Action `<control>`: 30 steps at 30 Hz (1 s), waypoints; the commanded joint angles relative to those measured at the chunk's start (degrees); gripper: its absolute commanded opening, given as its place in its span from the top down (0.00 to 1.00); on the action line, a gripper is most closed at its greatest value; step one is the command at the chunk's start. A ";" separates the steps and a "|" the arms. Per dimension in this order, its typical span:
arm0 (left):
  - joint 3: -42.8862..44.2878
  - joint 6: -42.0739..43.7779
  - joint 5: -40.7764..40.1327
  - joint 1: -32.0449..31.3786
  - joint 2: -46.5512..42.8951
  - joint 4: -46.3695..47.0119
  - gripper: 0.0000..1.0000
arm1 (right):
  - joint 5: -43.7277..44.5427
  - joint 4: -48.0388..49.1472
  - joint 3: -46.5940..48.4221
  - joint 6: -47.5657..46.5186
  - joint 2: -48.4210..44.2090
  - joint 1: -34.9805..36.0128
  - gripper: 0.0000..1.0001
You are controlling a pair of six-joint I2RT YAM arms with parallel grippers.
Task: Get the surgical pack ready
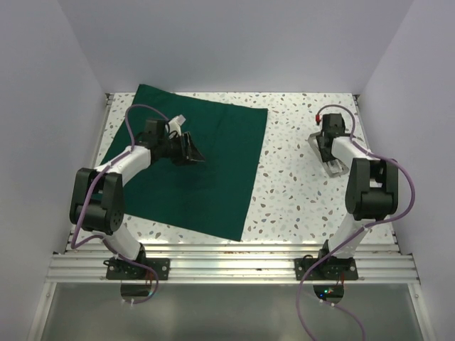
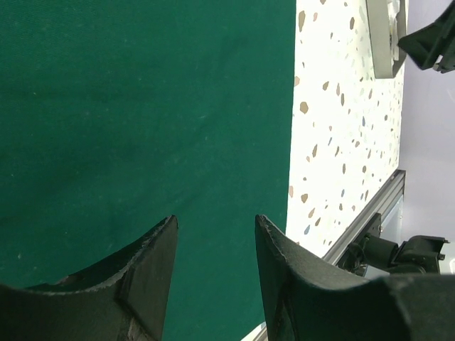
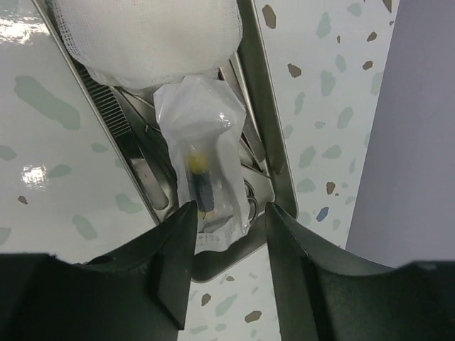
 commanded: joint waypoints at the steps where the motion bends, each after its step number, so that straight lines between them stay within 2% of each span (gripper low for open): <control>1: -0.42 0.81 1.18 0.51 -2.01 2.47 0.48 | -0.33 0.30 0.72 1.15 0.16 -0.24 0.51; 4: -0.77 0.46 1.44 0.51 -1.84 3.09 0.48 | 1.25 -0.75 2.38 4.48 0.25 -0.94 0.41; 6: -0.68 0.37 1.53 0.51 -1.66 3.26 0.48 | 2.83 -1.72 4.67 7.65 0.60 -2.00 0.41; 10: 0.02 0.19 1.79 0.51 -1.04 3.17 0.47 | 5.56 -6.02 11.08 11.25 4.88 -4.28 0.49; 13: 0.20 0.19 2.14 0.51 -0.69 2.82 0.47 | 3.55 -6.74 13.99 12.05 6.83 -5.34 0.63; 15: 0.11 0.37 1.88 0.51 -0.87 2.39 0.47 | 1.62 -6.12 14.25 11.79 7.71 -5.60 0.67; 30: 0.11 -1.12 2.05 0.68 0.89 3.09 0.47 | -6.65 -4.89 14.78 9.68 12.02 -10.08 0.67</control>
